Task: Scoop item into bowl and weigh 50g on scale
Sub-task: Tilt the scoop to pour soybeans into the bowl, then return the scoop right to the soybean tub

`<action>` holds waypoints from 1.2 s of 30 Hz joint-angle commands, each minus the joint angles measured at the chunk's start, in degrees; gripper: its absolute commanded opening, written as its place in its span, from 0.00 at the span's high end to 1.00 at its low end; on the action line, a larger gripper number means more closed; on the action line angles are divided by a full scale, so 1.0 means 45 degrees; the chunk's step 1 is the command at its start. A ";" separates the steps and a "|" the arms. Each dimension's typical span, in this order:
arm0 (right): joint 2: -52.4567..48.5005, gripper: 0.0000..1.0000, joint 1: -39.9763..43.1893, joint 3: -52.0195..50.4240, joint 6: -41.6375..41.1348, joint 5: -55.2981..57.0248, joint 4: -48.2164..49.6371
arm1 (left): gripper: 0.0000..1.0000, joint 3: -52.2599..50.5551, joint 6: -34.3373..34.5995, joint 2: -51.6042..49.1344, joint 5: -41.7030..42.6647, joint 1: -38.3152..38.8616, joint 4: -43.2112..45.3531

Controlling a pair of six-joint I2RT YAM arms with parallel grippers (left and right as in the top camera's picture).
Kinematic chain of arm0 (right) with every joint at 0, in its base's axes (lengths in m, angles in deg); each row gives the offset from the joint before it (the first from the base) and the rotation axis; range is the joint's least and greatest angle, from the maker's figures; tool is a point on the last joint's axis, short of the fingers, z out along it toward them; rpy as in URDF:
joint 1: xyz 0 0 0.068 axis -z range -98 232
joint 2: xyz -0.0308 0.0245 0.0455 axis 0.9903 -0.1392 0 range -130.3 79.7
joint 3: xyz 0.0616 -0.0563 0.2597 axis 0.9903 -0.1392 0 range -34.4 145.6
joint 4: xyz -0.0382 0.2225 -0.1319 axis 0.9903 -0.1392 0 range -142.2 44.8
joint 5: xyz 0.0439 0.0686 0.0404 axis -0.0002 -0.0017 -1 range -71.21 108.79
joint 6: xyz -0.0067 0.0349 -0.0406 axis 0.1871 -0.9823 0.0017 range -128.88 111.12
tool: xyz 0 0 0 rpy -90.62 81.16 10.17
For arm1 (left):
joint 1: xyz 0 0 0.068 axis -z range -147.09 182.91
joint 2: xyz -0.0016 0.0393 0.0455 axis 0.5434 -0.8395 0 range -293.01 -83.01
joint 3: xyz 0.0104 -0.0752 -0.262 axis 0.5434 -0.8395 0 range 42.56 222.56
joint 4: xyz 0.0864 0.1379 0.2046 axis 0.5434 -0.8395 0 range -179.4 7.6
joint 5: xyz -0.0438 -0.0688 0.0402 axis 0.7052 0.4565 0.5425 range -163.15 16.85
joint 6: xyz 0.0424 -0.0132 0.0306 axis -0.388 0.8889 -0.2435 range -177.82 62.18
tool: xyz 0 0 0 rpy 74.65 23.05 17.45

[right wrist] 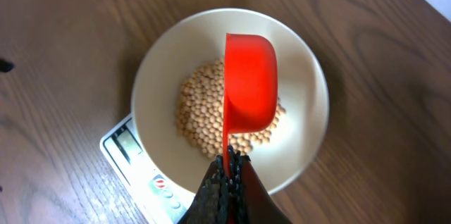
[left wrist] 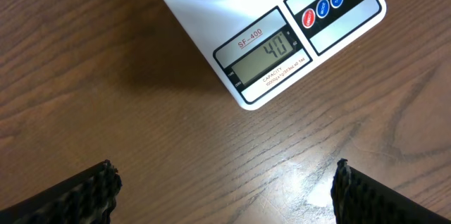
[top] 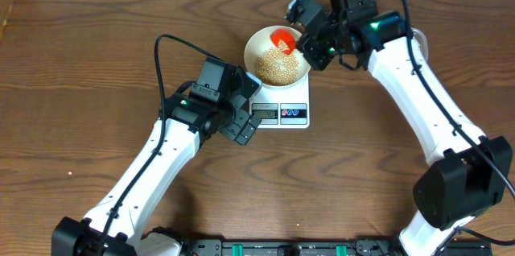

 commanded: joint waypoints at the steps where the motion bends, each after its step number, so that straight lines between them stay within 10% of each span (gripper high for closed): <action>1: 0.0068 0.99 -0.0219 0.0321 0.1185 -0.0136 -0.0010 | 0.02 -0.0097 -0.0126 -0.0005 0.0165 -0.0029 -0.0034; 36: 0.0364 0.99 0.0471 0.0753 -0.1166 -0.0189 0.0374 | 0.02 -0.0097 -0.0121 -0.0005 0.0165 -0.0029 -0.0034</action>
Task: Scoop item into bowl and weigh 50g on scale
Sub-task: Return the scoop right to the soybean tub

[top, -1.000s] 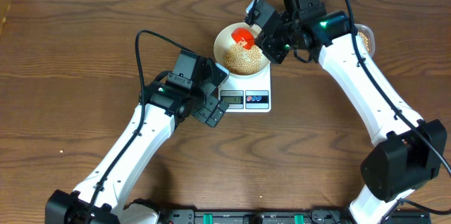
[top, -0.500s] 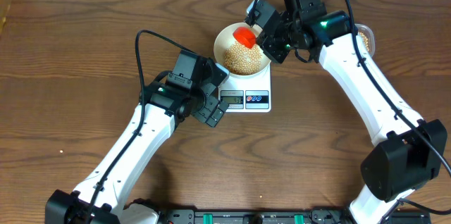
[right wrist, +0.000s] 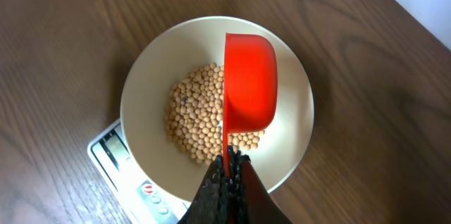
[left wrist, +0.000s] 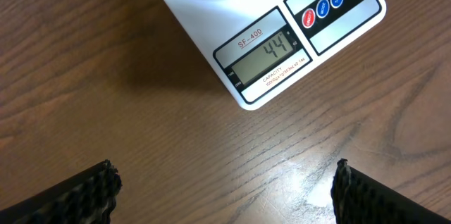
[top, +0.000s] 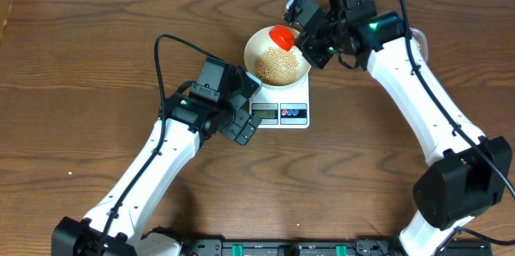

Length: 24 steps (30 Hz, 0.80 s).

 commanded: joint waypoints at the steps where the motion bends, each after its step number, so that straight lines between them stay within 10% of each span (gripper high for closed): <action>1: 0.0423 0.99 0.0549 0.0777 -0.1287 -0.0559 0.0044 | 0.02 -0.0097 -0.0126 -0.0005 0.0165 -0.0029 -0.0034; 24: 0.1447 0.99 0.5571 0.1321 -0.3784 0.0869 -0.3230 | 0.02 -0.0097 -0.0121 -0.0005 0.0165 -0.0029 -0.0034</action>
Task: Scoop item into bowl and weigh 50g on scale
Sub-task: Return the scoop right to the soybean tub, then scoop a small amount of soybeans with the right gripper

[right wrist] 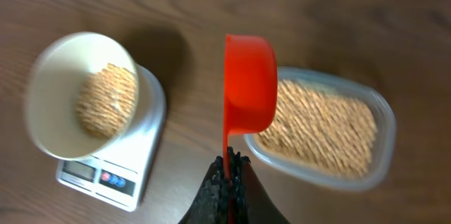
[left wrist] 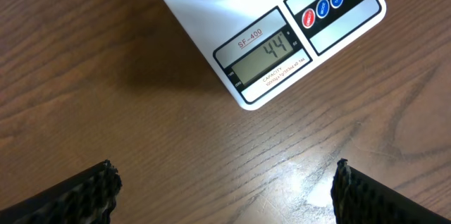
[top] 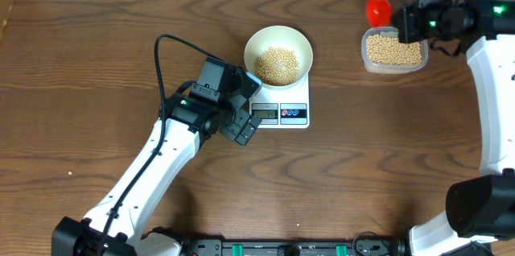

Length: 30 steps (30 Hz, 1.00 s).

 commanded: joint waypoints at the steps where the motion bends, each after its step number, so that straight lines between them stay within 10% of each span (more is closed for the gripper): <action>1: 0.0034 0.99 0.0131 0.0185 -0.0699 0.1413 -0.0452 | 0.02 -0.0097 -0.0121 -0.0005 0.0165 -0.0029 -0.0034; 30: -0.2997 0.99 0.0083 -0.0078 -0.2730 0.2701 0.0024 | 0.02 -0.0097 -0.0121 -0.0005 0.0165 -0.0029 -0.0034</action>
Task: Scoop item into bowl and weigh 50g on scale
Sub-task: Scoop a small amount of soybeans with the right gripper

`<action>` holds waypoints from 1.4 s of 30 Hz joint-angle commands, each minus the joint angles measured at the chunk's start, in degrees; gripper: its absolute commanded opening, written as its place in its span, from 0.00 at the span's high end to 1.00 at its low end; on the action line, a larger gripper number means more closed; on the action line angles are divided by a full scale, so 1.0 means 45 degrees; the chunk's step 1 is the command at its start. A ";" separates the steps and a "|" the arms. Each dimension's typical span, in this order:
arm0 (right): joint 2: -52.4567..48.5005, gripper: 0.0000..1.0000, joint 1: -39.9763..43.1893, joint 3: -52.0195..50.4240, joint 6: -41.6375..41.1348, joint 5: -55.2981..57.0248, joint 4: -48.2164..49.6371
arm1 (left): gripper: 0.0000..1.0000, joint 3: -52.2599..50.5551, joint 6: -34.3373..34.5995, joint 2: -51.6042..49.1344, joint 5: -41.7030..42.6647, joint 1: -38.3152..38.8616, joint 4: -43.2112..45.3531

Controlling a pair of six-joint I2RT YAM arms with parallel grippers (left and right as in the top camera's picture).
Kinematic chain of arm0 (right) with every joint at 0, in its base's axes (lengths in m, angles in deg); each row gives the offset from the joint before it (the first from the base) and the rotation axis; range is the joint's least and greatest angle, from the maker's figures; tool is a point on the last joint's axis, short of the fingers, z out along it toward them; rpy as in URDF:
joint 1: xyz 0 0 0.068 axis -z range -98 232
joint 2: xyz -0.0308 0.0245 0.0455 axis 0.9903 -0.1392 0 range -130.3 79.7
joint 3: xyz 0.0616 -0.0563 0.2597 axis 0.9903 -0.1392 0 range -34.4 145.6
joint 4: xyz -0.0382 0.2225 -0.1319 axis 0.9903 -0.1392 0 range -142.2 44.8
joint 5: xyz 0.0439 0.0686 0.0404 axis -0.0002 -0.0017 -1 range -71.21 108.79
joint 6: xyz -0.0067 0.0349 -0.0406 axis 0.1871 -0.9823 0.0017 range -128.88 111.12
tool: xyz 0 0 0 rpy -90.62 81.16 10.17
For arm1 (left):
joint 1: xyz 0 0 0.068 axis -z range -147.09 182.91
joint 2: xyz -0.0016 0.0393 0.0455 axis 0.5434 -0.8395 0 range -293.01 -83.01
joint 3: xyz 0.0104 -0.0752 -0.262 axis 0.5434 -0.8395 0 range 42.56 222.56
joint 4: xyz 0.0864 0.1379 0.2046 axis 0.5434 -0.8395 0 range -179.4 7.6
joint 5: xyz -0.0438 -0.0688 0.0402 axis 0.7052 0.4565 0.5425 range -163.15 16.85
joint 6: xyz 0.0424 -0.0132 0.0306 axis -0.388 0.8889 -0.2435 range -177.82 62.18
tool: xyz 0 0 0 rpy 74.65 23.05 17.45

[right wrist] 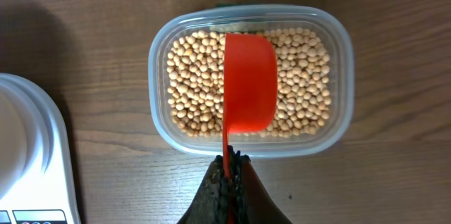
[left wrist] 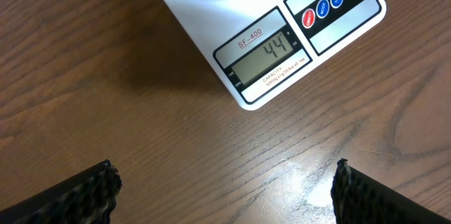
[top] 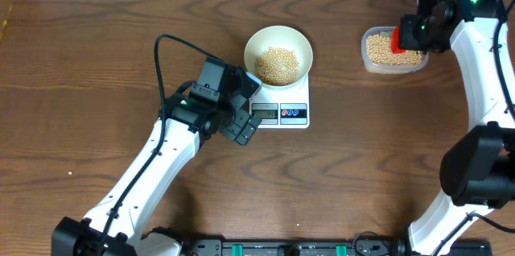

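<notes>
A cream bowl (top: 278, 55) holding soybeans sits on the white scale (top: 279, 109). Its display (left wrist: 266, 52) reads 44 in the left wrist view. My left gripper (left wrist: 224, 189) hangs open over bare wood just in front of the scale. At the far right, a clear plastic tub (right wrist: 249, 77) is full of soybeans. My right gripper (right wrist: 229, 171) is shut on the handle of a red scoop (right wrist: 249, 91), whose cup sits over the middle of the tub, edge-on to the camera. The scoop (top: 397, 40) also shows from overhead at the tub's right side.
A corner of the scale (right wrist: 28, 160) shows at the left of the right wrist view. The table's far edge runs along the top of the overhead view, and the left arm's cable (top: 173, 47) loops over the wood to the left of the bowl.
The red scoop was held left of the tub's top corner; it is now over the middle of the beans in the tub. The scale still reads 44.
The scoop was over the bowl with the scale reading 40. Then the reading was 44 with the scoop still over the bowl. Then my right gripper held the scoop beside the tub, and now it holds it over the tub's beans.
</notes>
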 commanded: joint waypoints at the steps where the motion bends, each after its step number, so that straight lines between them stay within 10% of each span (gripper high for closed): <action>1: -0.0714 0.99 -0.0049 -0.0024 -0.0223 -0.0350 0.0019 | 0.02 -0.0097 -0.0121 -0.0005 0.0165 -0.0029 -0.0039; 42: -0.1195 0.99 0.2132 -0.0005 0.0884 -0.5838 -0.0272 | 0.02 -0.0097 -0.0121 -0.0005 0.0165 -0.0029 -0.0044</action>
